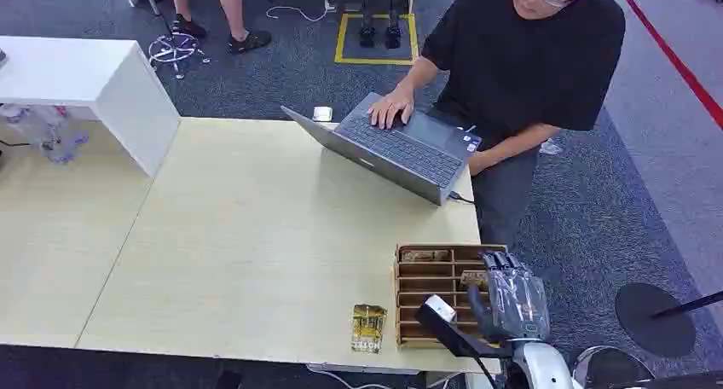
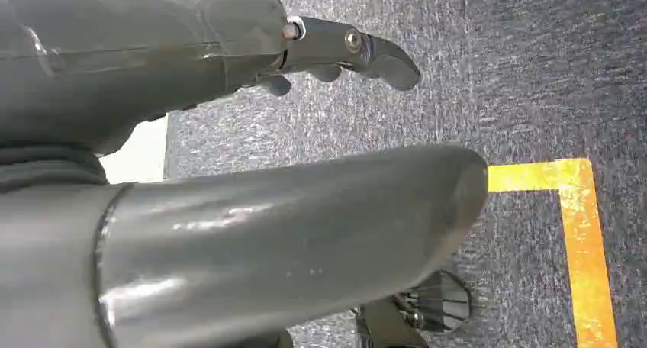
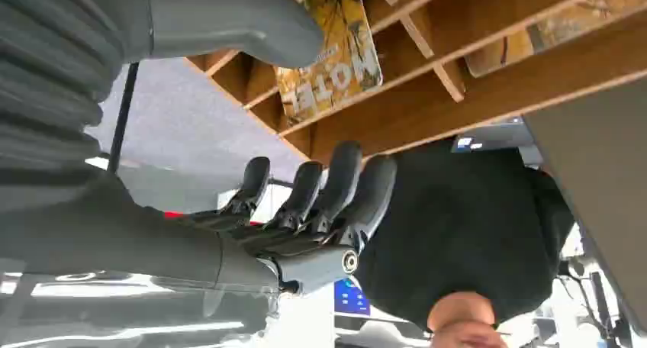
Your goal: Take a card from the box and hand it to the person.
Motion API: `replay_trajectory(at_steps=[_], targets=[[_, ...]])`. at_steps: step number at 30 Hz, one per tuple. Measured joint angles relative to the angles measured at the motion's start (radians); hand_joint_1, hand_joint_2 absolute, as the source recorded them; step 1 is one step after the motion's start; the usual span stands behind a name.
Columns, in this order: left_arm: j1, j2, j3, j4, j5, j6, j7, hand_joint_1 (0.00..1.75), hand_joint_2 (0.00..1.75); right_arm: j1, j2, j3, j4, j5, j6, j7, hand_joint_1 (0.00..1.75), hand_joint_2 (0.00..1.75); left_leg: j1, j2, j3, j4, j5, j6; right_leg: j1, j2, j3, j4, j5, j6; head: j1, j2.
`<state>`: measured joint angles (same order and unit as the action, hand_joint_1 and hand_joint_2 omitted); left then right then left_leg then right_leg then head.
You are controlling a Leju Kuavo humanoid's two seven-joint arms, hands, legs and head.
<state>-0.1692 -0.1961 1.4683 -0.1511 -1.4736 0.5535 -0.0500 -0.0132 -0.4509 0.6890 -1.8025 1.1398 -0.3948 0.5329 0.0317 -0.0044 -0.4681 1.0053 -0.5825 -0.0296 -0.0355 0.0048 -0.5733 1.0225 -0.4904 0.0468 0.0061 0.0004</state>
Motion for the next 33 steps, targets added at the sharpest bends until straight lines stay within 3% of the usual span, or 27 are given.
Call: replay_trajectory(at_steps=[6, 24, 30, 31, 33], targets=[[0.0, 0.0, 0.0, 0.0, 0.0, 0.0, 0.0, 0.0, 0.0, -0.005, 0.0, 0.013, 0.009, 0.03, 0.02, 0.01, 0.91, 1.75, 0.0, 0.0, 0.0, 0.0, 0.0, 0.0, 0.0, 0.0, 0.0, 0.0, 0.0, 0.0, 0.0, 0.0], [0.0, 0.0, 0.0, 0.0, 0.0, 0.002, 0.0, 0.0, 0.0, -0.021, -0.002, 0.029, 0.034, 0.057, 0.06, 0.019, 0.94, 1.75, 0.0, 0.0, 0.0, 0.0, 0.0, 0.0, 0.0, 0.0, 0.0, 0.0, 0.0, 0.0, 0.0, 0.0], [0.0, 0.0, 0.0, 0.0, 0.0, 0.001, 0.0, 0.0, 0.0, -0.023, -0.002, 0.029, 0.037, 0.058, 0.061, 0.019, 1.1, 1.75, 0.0, 0.0, 0.0, 0.0, 0.0, 0.0, 0.0, 0.0, 0.0, 0.0, 0.0, 0.0, 0.0, 0.0], [0.0, 0.0, 0.0, 0.0, 0.0, 0.001, 0.0, 0.0, 0.0, -0.023, -0.002, 0.029, 0.039, 0.058, 0.061, 0.019, 1.31, 1.75, 0.0, 0.0, 0.0, 0.0, 0.0, 0.0, 0.0, 0.0, 0.0, 0.0, 0.0, 0.0, 0.0, 0.0], [0.0, 0.0, 0.0, 0.0, 0.0, 0.001, 0.0, 0.0, 0.0, -0.024, -0.002, 0.03, 0.042, 0.058, 0.061, 0.019, 1.36, 1.75, 0.0, 0.0, 0.0, 0.0, 0.0, 0.0, 0.0, 0.0, 0.0, 0.0, 0.0, 0.0, 0.0, 0.0]])
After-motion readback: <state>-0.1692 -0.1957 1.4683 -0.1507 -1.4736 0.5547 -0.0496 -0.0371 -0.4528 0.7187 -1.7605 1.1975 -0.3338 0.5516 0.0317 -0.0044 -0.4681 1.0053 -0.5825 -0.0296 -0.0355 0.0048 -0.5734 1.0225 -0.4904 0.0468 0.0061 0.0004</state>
